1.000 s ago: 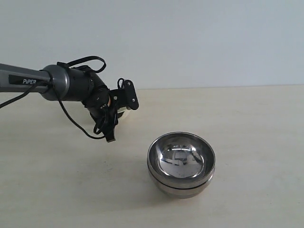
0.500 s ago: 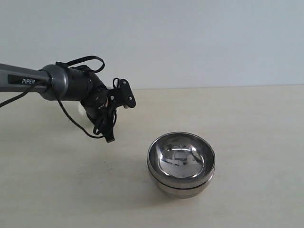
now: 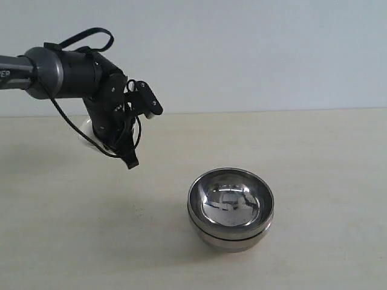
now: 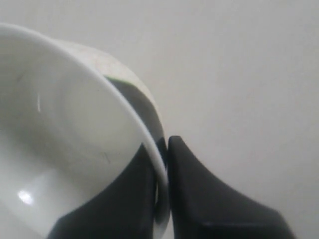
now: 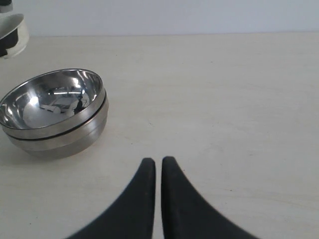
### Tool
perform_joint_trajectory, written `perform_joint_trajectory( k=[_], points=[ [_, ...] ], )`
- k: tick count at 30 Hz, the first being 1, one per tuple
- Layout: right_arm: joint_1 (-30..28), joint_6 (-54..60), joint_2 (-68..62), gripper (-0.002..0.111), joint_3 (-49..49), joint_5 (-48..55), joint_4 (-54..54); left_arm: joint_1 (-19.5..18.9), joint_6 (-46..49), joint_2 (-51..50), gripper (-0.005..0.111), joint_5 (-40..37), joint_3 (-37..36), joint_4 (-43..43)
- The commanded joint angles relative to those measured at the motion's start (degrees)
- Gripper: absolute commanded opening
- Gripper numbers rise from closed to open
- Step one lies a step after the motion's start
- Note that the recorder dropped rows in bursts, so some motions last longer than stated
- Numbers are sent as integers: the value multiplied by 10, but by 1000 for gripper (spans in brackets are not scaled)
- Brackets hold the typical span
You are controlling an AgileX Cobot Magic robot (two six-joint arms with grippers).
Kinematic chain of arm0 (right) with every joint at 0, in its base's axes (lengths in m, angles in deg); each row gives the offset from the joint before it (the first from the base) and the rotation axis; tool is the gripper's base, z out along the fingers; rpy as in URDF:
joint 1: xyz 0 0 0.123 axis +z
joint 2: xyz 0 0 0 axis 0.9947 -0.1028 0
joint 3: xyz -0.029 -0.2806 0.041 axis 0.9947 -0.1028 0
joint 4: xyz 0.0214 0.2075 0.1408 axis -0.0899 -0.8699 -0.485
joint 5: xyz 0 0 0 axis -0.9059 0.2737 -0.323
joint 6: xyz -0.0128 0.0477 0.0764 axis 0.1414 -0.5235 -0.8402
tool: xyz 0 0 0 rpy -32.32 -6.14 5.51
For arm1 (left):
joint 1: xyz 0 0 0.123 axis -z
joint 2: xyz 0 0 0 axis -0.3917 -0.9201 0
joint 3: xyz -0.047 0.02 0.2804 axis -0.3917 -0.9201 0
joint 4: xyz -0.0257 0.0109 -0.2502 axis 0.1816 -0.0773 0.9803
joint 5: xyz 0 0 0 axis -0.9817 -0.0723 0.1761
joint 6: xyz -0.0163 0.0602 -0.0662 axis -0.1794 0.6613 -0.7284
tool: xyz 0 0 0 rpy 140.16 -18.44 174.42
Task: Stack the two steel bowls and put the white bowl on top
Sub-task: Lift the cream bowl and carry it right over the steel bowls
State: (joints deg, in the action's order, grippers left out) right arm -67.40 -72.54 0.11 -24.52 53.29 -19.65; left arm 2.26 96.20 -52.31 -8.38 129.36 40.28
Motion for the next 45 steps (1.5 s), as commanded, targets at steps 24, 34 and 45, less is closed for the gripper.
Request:
perform_joint_trajectory(
  k=[24, 34, 45],
  points=[
    [-2, 1, 4, 0, 0, -5, 1, 43, 18, 367, 4, -130, -334, 159],
    [-2, 1, 4, 0, 0, -5, 1, 173, 13, 359, 4, -105, -330, 65],
    [-2, 1, 4, 0, 0, -5, 1, 174, 5, 348, 4, -100, -273, 68]
  ],
)
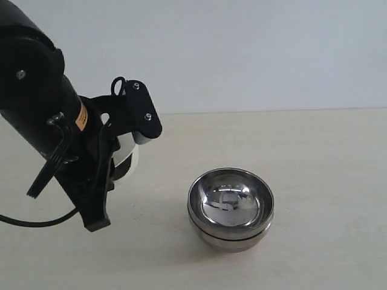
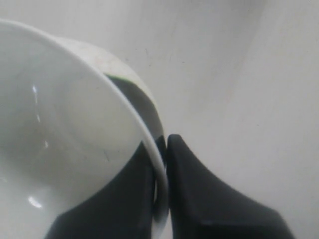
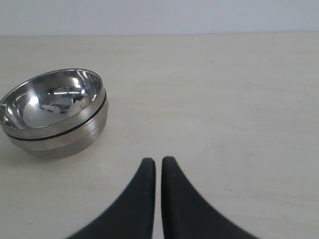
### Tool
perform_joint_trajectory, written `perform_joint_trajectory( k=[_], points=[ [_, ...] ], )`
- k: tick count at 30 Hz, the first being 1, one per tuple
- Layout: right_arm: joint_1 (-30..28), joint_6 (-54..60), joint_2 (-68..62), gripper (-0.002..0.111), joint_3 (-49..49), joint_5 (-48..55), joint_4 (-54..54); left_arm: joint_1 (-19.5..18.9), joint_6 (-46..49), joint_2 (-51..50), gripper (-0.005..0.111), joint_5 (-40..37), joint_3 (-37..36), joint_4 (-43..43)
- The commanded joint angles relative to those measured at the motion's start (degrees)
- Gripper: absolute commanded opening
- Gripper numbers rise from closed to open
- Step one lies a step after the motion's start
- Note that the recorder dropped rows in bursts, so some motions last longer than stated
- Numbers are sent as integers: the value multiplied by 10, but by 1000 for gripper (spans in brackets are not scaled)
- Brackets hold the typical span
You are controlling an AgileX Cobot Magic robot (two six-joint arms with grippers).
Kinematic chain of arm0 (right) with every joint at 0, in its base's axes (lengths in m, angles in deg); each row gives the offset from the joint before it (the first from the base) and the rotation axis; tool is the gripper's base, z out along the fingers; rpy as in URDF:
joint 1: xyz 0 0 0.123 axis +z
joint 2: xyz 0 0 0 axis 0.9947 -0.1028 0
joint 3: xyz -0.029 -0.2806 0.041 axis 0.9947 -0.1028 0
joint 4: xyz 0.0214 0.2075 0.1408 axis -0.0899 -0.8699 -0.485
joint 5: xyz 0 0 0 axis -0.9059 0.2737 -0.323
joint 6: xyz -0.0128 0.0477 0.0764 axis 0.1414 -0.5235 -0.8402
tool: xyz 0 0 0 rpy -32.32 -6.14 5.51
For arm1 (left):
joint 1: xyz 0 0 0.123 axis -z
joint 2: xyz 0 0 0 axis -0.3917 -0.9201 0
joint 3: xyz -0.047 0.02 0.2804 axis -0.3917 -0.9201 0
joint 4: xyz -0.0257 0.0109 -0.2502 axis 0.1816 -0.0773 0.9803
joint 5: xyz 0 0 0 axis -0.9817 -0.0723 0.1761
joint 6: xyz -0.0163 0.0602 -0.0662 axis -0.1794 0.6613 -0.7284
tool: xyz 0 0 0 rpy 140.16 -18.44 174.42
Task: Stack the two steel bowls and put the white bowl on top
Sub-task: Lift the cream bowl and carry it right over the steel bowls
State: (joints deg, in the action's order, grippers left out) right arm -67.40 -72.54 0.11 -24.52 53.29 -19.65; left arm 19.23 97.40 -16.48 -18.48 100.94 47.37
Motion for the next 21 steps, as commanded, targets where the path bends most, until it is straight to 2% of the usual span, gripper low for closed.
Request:
perform_joint_trajectory(
  k=[1, 5, 13, 21],
  points=[
    [-2, 1, 4, 0, 0, -5, 1, 4, -7, -17, 4, -1, 12, -3],
    [-2, 1, 4, 0, 0, -5, 1, 10, -7, -49, 4, -19, 28, -7],
    [-2, 1, 4, 0, 0, -5, 1, 64, -11, -109, 4, -24, 103, -36],
    [-2, 1, 4, 0, 0, -5, 1, 64, -11, -143, 4, -31, 168, -31]
  ],
)
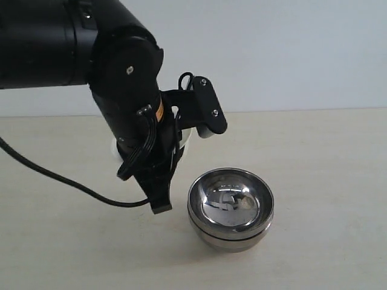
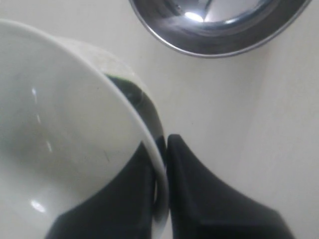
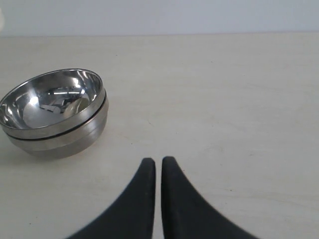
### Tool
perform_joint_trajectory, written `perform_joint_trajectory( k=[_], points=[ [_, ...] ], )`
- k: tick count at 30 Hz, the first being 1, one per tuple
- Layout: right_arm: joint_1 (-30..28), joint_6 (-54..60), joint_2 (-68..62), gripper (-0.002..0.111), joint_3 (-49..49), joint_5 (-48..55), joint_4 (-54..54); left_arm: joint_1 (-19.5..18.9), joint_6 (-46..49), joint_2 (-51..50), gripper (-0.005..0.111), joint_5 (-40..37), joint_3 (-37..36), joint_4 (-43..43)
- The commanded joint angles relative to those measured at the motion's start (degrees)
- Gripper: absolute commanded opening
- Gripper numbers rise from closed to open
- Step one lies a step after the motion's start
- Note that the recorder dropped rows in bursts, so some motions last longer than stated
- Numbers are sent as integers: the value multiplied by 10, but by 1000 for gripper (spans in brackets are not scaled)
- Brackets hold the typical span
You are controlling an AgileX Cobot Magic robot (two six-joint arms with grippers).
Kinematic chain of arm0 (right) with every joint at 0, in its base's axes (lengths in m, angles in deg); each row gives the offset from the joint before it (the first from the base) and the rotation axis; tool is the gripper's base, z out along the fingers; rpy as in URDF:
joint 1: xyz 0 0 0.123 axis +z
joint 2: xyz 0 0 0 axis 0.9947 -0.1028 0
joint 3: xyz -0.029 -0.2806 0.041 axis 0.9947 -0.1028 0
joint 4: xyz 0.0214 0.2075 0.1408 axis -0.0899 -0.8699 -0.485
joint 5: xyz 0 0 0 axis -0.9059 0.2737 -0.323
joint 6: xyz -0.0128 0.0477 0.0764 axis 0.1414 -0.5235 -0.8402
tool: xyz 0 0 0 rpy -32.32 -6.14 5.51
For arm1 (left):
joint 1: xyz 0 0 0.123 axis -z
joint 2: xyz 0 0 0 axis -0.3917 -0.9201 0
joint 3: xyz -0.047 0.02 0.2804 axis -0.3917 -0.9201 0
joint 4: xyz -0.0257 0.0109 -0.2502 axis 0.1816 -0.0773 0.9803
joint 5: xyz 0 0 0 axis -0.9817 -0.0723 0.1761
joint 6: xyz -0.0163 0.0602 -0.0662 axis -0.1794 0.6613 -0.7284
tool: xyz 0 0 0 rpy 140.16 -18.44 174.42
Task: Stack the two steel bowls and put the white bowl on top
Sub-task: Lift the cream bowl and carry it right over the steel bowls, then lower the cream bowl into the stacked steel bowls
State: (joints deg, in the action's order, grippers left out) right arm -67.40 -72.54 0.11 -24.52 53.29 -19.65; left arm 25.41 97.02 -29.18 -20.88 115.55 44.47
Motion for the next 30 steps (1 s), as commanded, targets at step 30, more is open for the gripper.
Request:
perform_joint_trajectory(
  k=[30],
  points=[
    [-2, 1, 4, 0, 0, -5, 1, 82, -12, -163, 4, -9, 153, -11]
  ],
)
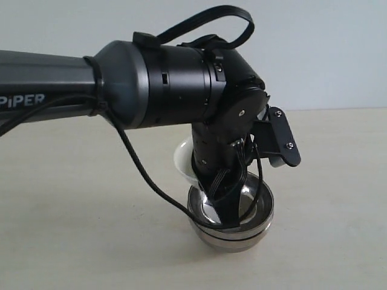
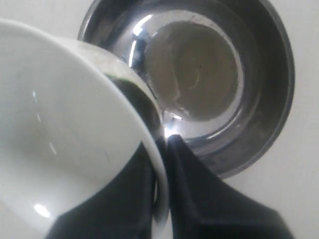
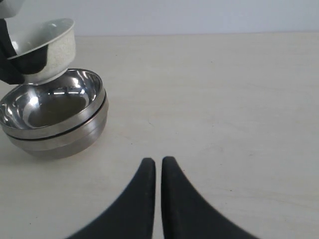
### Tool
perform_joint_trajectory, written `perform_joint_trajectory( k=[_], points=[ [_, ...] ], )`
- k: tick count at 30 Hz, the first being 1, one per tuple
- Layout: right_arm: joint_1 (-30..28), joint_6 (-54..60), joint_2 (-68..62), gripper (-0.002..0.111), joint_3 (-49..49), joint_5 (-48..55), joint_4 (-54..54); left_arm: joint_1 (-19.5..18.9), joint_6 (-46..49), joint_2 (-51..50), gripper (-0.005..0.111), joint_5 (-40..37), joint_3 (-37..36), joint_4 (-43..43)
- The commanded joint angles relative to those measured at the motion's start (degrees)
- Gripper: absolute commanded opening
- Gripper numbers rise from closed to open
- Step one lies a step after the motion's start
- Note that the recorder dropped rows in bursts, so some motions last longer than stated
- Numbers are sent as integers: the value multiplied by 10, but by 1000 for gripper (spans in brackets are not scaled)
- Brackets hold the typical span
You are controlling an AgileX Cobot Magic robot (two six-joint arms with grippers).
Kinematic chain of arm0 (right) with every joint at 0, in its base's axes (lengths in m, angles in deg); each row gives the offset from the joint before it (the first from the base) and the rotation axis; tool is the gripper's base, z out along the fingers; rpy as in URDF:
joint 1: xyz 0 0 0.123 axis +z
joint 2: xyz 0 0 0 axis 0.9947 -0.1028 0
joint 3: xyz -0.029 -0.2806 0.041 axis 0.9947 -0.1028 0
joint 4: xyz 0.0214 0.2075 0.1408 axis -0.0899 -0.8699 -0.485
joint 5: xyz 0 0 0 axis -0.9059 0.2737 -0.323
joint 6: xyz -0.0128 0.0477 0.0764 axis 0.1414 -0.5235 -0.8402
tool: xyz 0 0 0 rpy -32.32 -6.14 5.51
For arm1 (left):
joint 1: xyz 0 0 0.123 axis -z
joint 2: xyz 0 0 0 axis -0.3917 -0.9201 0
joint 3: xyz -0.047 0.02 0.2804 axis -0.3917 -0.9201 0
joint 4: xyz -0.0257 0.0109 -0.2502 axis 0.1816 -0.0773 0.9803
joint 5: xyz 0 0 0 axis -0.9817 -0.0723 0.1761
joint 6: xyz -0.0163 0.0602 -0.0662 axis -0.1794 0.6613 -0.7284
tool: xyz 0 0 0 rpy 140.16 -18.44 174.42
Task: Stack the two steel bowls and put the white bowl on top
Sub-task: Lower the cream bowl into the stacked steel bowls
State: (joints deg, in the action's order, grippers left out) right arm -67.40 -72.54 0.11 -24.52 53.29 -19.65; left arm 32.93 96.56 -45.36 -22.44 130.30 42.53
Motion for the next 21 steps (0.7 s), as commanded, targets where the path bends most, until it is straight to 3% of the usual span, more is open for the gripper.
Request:
perform_joint_trajectory(
  k=[1, 21],
  points=[
    [-2, 1, 4, 0, 0, -5, 1, 7, -8, -2, 4, 11, 6, 15],
    [-2, 1, 4, 0, 0, -5, 1, 7, 3, -2, 4, 25, 6, 83]
  ],
)
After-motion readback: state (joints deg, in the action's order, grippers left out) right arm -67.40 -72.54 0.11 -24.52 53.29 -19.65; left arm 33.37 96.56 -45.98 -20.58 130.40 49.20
